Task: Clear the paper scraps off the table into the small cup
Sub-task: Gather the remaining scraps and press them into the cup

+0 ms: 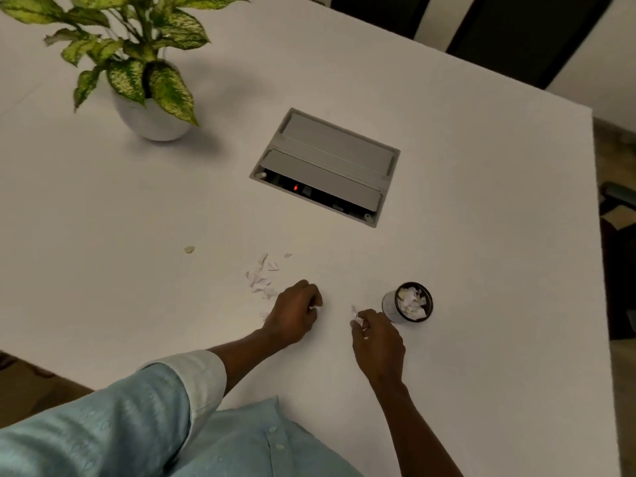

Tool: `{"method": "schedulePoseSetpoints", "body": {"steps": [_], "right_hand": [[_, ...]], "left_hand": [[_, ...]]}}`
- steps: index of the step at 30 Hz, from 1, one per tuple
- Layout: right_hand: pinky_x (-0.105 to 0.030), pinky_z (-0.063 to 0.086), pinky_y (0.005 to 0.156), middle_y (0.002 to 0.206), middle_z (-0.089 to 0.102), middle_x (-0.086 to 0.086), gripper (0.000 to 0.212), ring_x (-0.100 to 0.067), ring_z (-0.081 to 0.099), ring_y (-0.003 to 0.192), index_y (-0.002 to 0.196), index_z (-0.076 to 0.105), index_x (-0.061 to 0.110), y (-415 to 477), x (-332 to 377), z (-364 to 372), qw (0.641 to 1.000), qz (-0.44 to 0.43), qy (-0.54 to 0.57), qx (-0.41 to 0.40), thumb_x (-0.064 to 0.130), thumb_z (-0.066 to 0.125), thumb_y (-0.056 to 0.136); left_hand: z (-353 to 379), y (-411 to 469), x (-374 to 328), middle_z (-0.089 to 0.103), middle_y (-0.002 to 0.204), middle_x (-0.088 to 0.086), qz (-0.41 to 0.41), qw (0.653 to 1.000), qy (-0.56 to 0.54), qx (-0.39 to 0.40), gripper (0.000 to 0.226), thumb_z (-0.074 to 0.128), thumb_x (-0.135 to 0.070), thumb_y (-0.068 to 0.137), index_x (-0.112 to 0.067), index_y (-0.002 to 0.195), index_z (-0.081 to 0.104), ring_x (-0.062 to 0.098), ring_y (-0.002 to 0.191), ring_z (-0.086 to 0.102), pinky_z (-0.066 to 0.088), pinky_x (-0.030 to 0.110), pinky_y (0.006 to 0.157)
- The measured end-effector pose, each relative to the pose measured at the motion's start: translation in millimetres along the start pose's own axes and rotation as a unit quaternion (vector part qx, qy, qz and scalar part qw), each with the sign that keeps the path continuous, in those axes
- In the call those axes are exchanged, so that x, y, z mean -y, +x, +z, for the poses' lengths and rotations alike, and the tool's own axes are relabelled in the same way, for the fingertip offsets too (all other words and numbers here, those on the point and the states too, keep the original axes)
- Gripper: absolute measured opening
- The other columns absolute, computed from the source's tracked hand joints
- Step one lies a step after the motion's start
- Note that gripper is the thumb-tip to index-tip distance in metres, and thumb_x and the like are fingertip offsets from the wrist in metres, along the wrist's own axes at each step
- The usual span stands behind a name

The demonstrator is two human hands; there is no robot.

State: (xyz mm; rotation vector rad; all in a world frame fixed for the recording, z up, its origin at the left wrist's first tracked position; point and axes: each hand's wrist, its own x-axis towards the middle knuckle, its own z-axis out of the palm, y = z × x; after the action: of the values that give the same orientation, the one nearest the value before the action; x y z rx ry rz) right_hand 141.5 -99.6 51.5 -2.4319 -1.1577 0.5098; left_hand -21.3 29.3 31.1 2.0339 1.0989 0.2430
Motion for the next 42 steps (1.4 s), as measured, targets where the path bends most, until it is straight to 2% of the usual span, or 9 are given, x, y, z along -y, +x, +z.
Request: {"method": "schedulePoseSetpoints", "body": {"steps": [6, 11, 14, 18, 23, 28, 33, 38, 42], "right_hand": [[-0.026, 0.042, 0.066, 0.093, 0.067, -0.002, 0.006, -0.02, 0.064, 0.076, 0.097, 0.069, 0.018, 12.7, -19.7, -48.9, 0.988, 0.066, 0.046, -0.133, 0.021, 0.068, 0.092], [-0.031, 0.044, 0.071, 0.097, 0.064, -0.014, 0.015, -0.033, 0.064, 0.084, 0.103, 0.069, 0.009, 36.0, -39.5, -77.8, 0.981, 0.109, 0.03, -0.158, 0.013, 0.07, 0.088], [-0.035, 0.047, 0.079, 0.102, 0.064, -0.016, 0.019, -0.035, 0.065, 0.092, 0.108, 0.069, 0.01, 47.7, -48.9, -83.5, 0.982, 0.124, 0.03, -0.136, 0.013, 0.069, 0.089], [-0.028, 0.04, 0.079, 0.112, 0.062, -0.014, 0.03, -0.032, 0.064, 0.097, 0.118, 0.063, 0.011, 53.8, -55.4, -81.0, 0.987, 0.119, 0.023, -0.102, 0.013, 0.07, 0.089], [-0.031, 0.048, 0.074, 0.112, 0.059, -0.011, 0.029, -0.03, 0.067, 0.091, 0.116, 0.061, 0.014, 47.4, -52.6, -69.4, 0.988, 0.104, 0.012, -0.116, 0.016, 0.072, 0.088], [-0.028, 0.046, 0.077, 0.118, 0.061, -0.004, 0.023, -0.025, 0.065, 0.102, 0.109, 0.063, 0.02, 30.0, -31.5, -40.2, 0.989, 0.041, 0.044, -0.136, 0.018, 0.07, 0.088], [-0.033, 0.057, 0.069, 0.105, 0.061, 0.01, 0.02, -0.008, 0.065, 0.079, 0.106, 0.063, 0.029, 12.7, -5.4, -1.6, 0.996, -0.027, 0.066, -0.051, 0.02, 0.068, 0.089], [-0.035, 0.057, 0.074, 0.104, 0.062, 0.01, 0.015, -0.012, 0.067, 0.085, 0.106, 0.063, 0.032, 2.0, 19.1, 33.3, 0.995, -0.076, 0.01, 0.069, 0.027, 0.065, 0.091], [-0.034, 0.056, 0.077, 0.108, 0.063, 0.007, 0.017, -0.014, 0.067, 0.088, 0.111, 0.064, 0.029, -4.2, 35.6, 58.2, 0.983, -0.119, -0.03, 0.136, 0.027, 0.063, 0.094]], "left_hand": [[29.1, 37.2, -73.4, 0.065, 0.09, -0.005, 0.073, 0.997, -0.032, 0.015, 0.016, 0.073, -0.005, 0.083, -0.018, 0.093, 0.068, 0.008, 0.074, 0.056, 0.041, 0.014, 0.066], [47.5, 64.8, -123.2, 0.065, 0.089, 0.0, 0.116, 0.992, -0.024, 0.049, 0.015, 0.072, -0.005, 0.082, -0.017, 0.09, 0.066, 0.017, 0.077, 0.06, 0.05, 0.033, 0.071], [55.3, 77.7, -135.5, 0.066, 0.091, 0.002, 0.125, 0.99, -0.012, 0.07, 0.013, 0.07, -0.004, 0.084, -0.015, 0.09, 0.067, 0.017, 0.079, 0.057, 0.049, 0.034, 0.072], [59.0, 86.0, -132.7, 0.074, 0.096, 0.004, 0.117, 0.989, -0.004, 0.087, 0.013, 0.075, -0.012, 0.086, -0.012, 0.097, 0.069, 0.023, 0.082, 0.066, 0.055, 0.039, 0.076], [52.2, 77.3, -111.3, 0.075, 0.105, 0.0, 0.098, 0.993, -0.026, 0.058, 0.024, 0.078, -0.024, 0.091, -0.014, 0.111, 0.069, 0.021, 0.08, 0.07, 0.055, 0.032, 0.076], [20.6, 49.0, -48.0, 0.072, 0.092, -0.004, 0.044, 0.999, 0.013, 0.002, 0.003, 0.066, -0.019, 0.094, -0.017, 0.092, 0.068, 0.021, 0.083, 0.068, 0.056, 0.039, 0.074], [-28.6, 0.3, 37.6, 0.067, 0.101, 0.003, -0.038, 0.99, 0.106, -0.08, 0.006, 0.064, -0.017, 0.095, -0.012, 0.096, 0.067, 0.027, 0.098, 0.062, 0.055, 0.043, 0.076], [-67.6, -48.5, 109.8, 0.062, 0.117, 0.007, -0.123, 0.972, 0.182, -0.08, 0.018, 0.067, -0.009, 0.091, -0.008, 0.109, 0.065, 0.032, 0.11, 0.06, 0.058, 0.044, 0.068], [-72.4, -72.7, 142.7, 0.051, 0.149, 0.013, -0.16, 0.963, 0.213, -0.03, 0.044, 0.07, -0.013, 0.09, -0.003, 0.132, 0.058, 0.039, 0.134, 0.051, 0.054, 0.048, 0.096]]}}
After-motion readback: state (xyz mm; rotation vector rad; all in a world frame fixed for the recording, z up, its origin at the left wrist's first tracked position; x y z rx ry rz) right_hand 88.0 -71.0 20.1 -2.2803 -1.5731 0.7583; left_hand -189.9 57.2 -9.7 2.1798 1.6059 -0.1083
